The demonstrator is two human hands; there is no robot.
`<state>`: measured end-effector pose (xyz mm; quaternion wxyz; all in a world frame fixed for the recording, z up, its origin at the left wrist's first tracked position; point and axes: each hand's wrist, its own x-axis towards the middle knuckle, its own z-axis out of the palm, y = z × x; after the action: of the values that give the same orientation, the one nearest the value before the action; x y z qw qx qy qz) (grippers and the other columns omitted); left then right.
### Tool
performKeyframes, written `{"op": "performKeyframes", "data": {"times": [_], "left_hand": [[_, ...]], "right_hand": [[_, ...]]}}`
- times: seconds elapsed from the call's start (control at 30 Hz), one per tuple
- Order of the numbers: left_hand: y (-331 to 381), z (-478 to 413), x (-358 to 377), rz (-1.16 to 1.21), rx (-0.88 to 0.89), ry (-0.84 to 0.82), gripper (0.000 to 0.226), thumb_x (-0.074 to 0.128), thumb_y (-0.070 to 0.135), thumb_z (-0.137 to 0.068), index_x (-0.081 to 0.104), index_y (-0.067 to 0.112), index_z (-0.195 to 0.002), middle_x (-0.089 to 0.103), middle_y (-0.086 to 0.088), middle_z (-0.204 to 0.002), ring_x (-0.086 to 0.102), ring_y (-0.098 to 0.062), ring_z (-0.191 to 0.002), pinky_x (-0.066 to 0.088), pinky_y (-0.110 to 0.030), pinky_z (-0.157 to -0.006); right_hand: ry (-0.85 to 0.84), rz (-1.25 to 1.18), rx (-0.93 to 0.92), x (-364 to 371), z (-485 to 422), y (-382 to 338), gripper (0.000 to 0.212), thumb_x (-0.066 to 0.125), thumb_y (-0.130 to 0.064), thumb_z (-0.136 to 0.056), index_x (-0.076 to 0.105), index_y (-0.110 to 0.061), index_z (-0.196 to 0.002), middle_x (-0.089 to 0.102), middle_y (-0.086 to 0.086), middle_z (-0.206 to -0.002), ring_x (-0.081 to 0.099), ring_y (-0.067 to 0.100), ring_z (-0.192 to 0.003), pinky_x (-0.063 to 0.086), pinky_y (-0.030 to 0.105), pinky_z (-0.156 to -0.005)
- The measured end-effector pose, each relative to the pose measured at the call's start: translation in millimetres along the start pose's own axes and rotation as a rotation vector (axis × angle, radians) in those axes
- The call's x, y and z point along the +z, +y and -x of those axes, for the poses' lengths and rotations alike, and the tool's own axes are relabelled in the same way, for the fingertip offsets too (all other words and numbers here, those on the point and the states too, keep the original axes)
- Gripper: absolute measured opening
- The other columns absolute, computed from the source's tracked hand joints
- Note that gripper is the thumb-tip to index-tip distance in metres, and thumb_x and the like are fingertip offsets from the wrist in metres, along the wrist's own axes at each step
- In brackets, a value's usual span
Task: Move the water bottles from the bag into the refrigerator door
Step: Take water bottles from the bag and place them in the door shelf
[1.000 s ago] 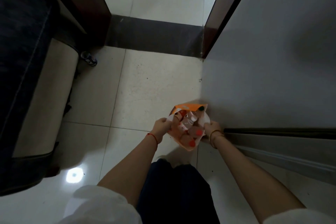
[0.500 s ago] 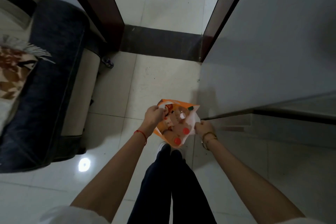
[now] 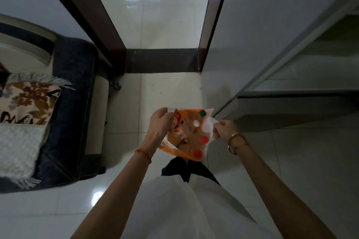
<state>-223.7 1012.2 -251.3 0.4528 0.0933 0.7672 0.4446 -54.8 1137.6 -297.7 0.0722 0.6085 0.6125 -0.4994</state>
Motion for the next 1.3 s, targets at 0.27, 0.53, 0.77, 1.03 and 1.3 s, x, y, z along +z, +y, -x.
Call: {"op": "performKeyframes", "data": {"times": [0.27,0.53,0.77,1.03,1.3], "left_hand": [[16,77,25,-0.026,0.179,-0.171,0.026,0.041,0.008,-0.1,0.066,0.001,-0.103,0.06,-0.007,-0.065,0.058,-0.011,-0.052,0.049,-0.02,-0.048],[24,115,73,-0.071,0.259,-0.396,0.028,0.042,0.011,-0.101,0.068,0.003,-0.107,0.064,0.004,-0.066,0.061,-0.007,-0.06,0.048,-0.015,-0.057],[31,149,137,-0.118,0.366,-0.534,0.027,0.041,0.01,-0.102,0.068,0.013,-0.102,0.052,0.015,-0.05,0.049,-0.002,-0.046,0.038,-0.013,-0.051],[28,199,224,-0.088,0.406,-0.547,0.029,0.041,0.011,-0.102,0.066,-0.003,-0.109,0.042,0.006,-0.055,0.038,-0.011,-0.051,0.032,-0.027,-0.055],[40,243,309,0.037,0.434,-0.598,0.03,0.037,0.002,-0.102,0.065,-0.001,-0.111,0.036,0.009,-0.046,0.033,-0.006,-0.04,0.034,-0.02,-0.04]], "right_hand": [[0.028,-0.043,-0.024,-50,68,47,0.035,0.049,-0.014,-0.087,0.064,-0.01,-0.056,0.062,0.006,-0.057,0.059,0.019,-0.063,0.049,0.031,-0.074],[0.141,-0.141,0.058,-89,114,117,0.039,0.048,-0.02,-0.09,0.068,-0.012,-0.057,0.068,0.006,-0.064,0.064,0.024,-0.074,0.047,0.03,-0.075],[0.186,-0.203,0.152,-119,146,183,0.05,0.046,-0.021,-0.091,0.064,-0.019,-0.045,0.074,0.012,-0.08,0.065,0.031,-0.088,0.048,0.035,-0.087],[0.193,-0.233,0.21,-174,176,263,0.037,0.039,-0.023,-0.098,0.068,-0.01,-0.079,0.063,-0.001,-0.065,0.057,0.015,-0.071,0.043,0.019,-0.064],[0.598,-0.1,0.086,-237,178,326,0.026,0.058,-0.02,-0.092,0.064,0.004,-0.099,0.066,0.019,-0.106,0.06,0.035,-0.105,0.046,0.034,-0.09]]}}
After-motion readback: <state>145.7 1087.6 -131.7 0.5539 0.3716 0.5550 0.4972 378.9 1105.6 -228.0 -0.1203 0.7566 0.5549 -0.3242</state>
